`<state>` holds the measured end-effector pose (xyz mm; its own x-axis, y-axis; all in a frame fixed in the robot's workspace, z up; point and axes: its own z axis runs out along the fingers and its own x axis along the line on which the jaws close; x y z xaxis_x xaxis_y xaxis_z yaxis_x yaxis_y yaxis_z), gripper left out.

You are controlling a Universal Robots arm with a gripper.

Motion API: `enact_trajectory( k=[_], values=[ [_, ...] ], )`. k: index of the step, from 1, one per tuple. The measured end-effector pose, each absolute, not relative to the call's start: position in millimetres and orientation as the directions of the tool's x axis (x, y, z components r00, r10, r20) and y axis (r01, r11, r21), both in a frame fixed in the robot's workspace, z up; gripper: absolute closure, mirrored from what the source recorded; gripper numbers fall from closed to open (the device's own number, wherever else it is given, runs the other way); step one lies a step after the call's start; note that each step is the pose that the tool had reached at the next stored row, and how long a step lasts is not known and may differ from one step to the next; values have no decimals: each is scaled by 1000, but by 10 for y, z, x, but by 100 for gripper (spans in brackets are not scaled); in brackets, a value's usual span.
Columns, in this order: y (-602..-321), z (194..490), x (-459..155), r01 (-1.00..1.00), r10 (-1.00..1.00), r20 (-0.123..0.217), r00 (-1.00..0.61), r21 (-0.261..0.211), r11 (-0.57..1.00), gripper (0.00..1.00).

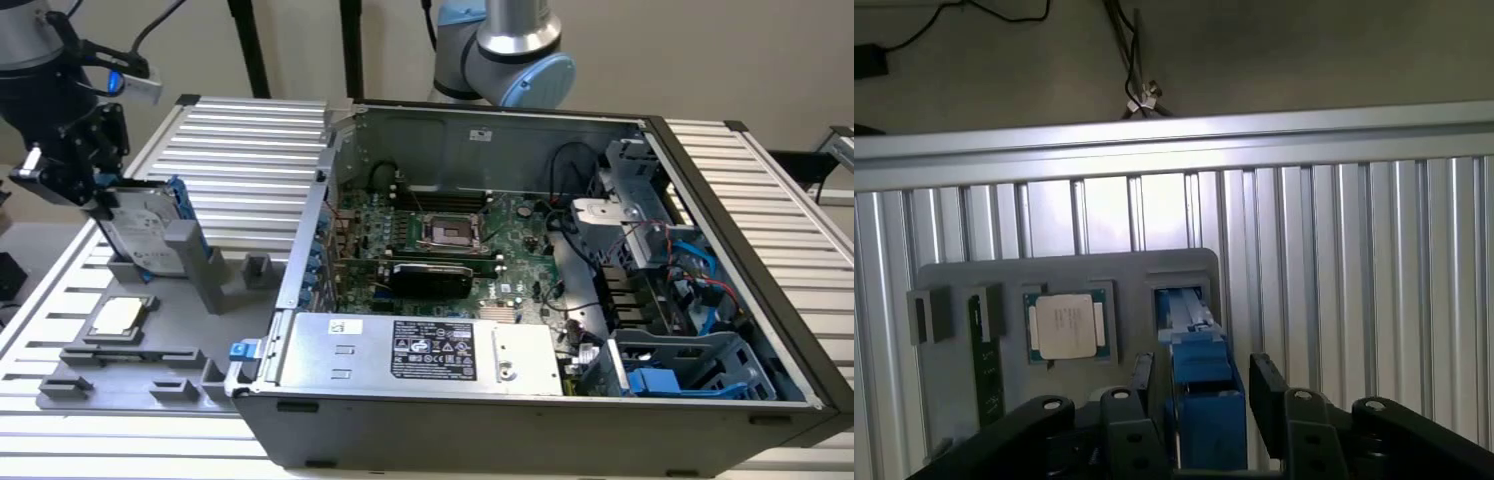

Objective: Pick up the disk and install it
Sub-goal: 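Pick up the disk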

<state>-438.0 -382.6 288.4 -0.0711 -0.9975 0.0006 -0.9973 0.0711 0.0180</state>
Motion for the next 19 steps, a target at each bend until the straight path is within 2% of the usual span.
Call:
enact_trajectory(
  k=[1, 7, 8, 19],
  values=[
    [-3827, 2884, -4379, -997, -997, 1, -71, 18, 71, 55],
    [-3827, 2885, -4369, -998, -998, 1, -62, 18, 62, 57],
    [-3826, 2885, -4368, -998, -998, 1, -59, 18, 59, 64],
    [-3829, 2885, -4364, -999, -999, 1, -42, 18, 42, 67]
  ],
)
